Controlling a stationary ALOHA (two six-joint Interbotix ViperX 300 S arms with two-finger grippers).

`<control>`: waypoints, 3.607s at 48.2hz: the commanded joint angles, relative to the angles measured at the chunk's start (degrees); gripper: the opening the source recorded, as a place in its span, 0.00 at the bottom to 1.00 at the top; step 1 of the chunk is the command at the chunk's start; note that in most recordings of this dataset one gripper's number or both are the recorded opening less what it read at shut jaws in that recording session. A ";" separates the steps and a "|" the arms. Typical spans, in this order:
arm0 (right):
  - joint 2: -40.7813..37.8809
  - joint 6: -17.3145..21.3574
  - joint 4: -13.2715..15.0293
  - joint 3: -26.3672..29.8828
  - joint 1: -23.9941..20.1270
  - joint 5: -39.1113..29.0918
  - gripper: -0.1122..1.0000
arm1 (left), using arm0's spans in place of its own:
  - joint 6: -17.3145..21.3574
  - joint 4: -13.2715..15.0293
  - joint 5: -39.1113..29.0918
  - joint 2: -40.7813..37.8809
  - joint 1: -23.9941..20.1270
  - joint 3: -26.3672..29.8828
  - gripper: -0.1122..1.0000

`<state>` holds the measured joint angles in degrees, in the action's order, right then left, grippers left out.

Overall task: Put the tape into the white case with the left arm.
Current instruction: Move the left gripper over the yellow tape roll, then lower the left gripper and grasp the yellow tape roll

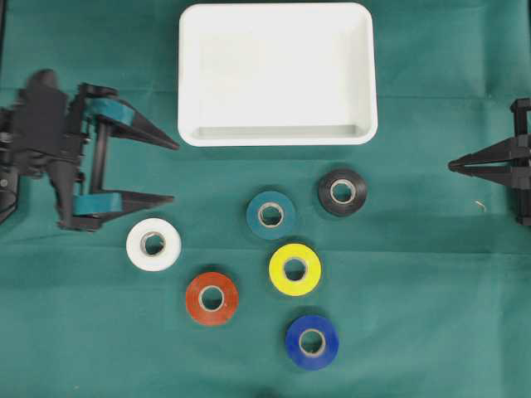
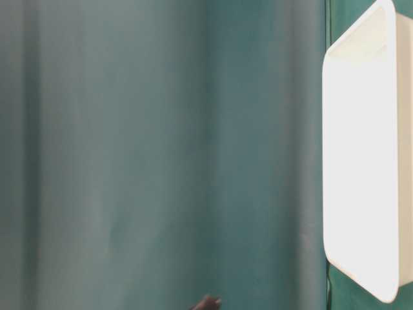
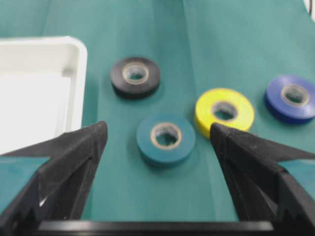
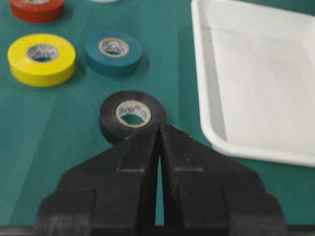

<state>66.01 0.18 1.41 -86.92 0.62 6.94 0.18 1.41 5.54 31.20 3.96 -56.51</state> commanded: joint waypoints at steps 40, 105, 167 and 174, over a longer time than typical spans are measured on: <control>1.49 0.09 0.09 -1.85 0.00 0.35 0.02 | 0.18 0.00 -6.77 -10.55 0.62 7.38 0.99; 1.49 0.09 0.09 -2.02 0.00 0.44 0.02 | 2.55 -0.18 -10.55 -30.94 8.88 24.61 0.99; 1.58 0.09 0.09 -2.72 0.00 1.23 0.02 | 6.15 -0.18 -13.01 -49.66 5.36 39.46 0.99; 1.67 0.09 0.09 -2.72 0.09 1.23 0.02 | 6.24 -0.18 -14.33 -51.59 5.36 40.52 0.99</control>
<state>67.94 0.18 1.41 -90.26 0.62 7.47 6.33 1.32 -8.35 -20.57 9.49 -17.67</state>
